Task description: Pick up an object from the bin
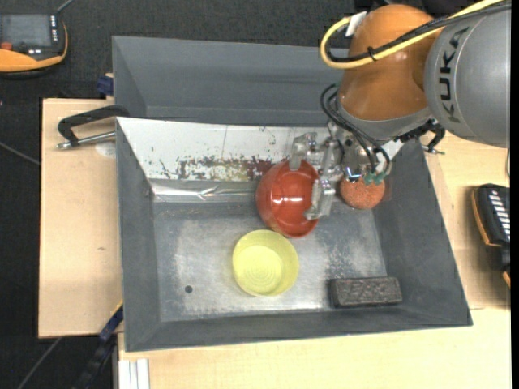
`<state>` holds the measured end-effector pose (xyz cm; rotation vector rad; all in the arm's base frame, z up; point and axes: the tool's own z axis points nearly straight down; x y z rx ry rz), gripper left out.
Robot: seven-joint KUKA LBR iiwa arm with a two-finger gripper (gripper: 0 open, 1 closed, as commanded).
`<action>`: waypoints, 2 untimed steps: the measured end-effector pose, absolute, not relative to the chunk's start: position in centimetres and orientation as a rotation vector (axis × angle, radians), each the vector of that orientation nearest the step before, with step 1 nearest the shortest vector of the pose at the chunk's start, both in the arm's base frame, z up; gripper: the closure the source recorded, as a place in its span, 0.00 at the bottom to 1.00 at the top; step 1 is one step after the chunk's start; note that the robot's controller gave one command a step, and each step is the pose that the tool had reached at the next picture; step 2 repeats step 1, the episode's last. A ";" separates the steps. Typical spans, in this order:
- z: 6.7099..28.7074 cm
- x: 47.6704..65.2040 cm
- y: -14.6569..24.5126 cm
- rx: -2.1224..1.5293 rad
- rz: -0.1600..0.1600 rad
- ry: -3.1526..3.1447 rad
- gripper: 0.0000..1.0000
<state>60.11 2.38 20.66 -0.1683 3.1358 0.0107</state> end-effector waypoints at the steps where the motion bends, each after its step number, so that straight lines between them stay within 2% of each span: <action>1: 20.6 60.1 2.1 -0.162 0.008 3.138 1.00; 2: 20.6 60.1 2.1 -0.162 0.008 3.138 1.00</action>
Offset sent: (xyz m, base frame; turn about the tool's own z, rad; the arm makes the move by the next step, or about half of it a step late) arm 0.0000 0.0000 0.0000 0.0000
